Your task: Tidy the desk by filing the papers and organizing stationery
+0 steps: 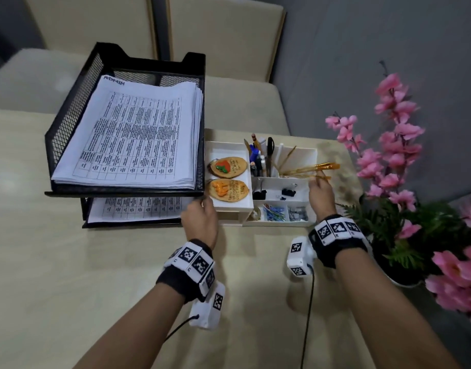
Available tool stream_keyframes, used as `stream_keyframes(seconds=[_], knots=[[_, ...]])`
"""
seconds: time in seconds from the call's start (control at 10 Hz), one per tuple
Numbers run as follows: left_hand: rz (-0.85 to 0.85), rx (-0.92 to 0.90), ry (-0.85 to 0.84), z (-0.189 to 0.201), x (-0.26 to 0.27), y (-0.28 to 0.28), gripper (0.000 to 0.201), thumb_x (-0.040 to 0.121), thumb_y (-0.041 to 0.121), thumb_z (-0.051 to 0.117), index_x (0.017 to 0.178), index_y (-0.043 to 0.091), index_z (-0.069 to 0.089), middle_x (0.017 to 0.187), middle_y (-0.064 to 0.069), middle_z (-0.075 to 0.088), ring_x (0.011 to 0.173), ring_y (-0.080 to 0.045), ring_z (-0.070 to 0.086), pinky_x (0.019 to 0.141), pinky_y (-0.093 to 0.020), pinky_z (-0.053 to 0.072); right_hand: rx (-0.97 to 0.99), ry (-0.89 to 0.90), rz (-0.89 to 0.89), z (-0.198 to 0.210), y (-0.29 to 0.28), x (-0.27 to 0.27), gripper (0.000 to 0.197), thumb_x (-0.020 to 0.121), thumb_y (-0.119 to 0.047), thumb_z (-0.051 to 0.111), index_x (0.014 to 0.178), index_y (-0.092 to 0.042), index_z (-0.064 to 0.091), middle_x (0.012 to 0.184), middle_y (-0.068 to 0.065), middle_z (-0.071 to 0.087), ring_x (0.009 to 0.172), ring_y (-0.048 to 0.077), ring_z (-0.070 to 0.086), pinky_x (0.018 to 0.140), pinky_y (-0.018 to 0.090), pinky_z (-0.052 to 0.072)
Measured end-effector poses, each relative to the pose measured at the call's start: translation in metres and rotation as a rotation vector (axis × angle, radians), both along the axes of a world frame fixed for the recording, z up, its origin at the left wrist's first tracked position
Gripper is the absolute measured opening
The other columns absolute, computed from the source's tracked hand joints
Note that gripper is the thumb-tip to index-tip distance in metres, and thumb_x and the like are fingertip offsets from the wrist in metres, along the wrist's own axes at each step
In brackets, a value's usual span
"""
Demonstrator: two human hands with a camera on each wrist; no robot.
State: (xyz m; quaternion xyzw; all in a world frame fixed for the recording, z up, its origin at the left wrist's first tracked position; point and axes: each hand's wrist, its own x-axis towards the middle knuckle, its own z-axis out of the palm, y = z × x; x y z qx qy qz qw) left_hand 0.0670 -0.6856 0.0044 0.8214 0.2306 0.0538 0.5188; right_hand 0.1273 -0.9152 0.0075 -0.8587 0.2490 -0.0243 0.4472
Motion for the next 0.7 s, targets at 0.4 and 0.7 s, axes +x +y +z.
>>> stream_keyframes(seconds=[0.4, 0.7], knots=[[-0.009, -0.086, 0.234, 0.006, 0.007, -0.002, 0.053, 0.099, 0.036, 0.03, 0.106, -0.008, 0.058, 0.117, -0.029, 0.058, 0.109, -0.041, 0.055, 0.091, -0.038, 0.042, 0.17, 0.201, 0.055, -0.016, -0.004, 0.016, 0.054, 0.101, -0.031, 0.03, 0.149, -0.017, 0.01, 0.155, 0.011, 0.023, 0.141, 0.029, 0.026, 0.114, 0.041, 0.022], [-0.281, -0.113, 0.173, 0.014, -0.012, 0.022, 0.057, 0.097, 0.044, 0.028, 0.112, -0.003, 0.058, 0.11, -0.026, 0.062, 0.103, -0.035, 0.058, 0.08, -0.029, 0.04, 0.085, 0.112, -0.079, -0.005, 0.01, -0.045, 0.039, 0.099, -0.02, 0.037, 0.136, -0.009, 0.038, 0.134, 0.013, 0.048, 0.117, 0.027, 0.048, 0.095, 0.036, 0.037]])
